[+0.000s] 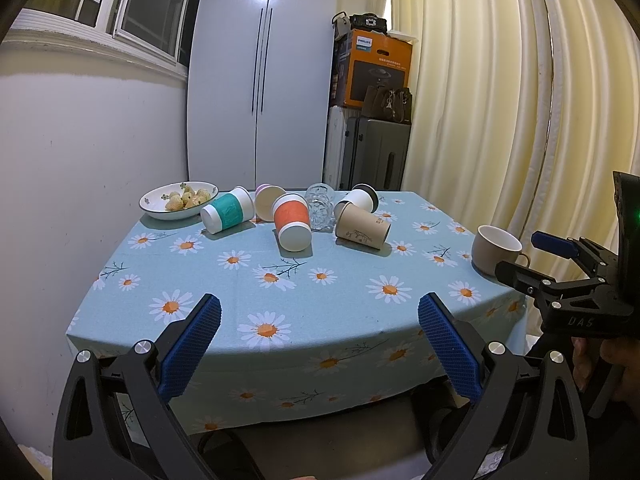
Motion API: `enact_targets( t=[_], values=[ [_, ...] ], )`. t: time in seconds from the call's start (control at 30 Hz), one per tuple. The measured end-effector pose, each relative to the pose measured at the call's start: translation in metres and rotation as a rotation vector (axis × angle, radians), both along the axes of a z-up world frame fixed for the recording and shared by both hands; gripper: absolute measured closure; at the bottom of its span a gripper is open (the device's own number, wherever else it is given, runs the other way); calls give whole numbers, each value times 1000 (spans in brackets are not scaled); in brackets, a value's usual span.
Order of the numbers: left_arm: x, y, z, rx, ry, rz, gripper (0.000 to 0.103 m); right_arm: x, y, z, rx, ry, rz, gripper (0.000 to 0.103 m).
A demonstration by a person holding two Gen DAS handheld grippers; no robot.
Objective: Flip cup upright
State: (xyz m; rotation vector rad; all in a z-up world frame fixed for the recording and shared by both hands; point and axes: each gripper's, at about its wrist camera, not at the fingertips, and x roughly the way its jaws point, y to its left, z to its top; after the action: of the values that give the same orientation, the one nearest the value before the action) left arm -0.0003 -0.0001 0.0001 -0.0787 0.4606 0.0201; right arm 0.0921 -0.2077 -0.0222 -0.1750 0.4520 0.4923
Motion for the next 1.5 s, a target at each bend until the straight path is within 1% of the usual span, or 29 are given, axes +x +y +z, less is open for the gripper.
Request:
enact_targets(
  t=[0.97, 1.2, 1.27, 1.5],
  values=[
    [2, 3, -1, 1, 1, -1, 7, 1, 2, -2, -14, 12, 4, 5],
    [1, -3, -5, 3, 5, -7, 7, 1, 3, -2, -19, 14, 8, 5],
    [-1, -3, -2, 4, 5, -6, 7, 1, 3, -2, -20, 13, 9, 5],
    [-1, -4, -1, 1, 4, -6, 7, 1, 4, -3, -21, 17, 9, 5]
  ],
)
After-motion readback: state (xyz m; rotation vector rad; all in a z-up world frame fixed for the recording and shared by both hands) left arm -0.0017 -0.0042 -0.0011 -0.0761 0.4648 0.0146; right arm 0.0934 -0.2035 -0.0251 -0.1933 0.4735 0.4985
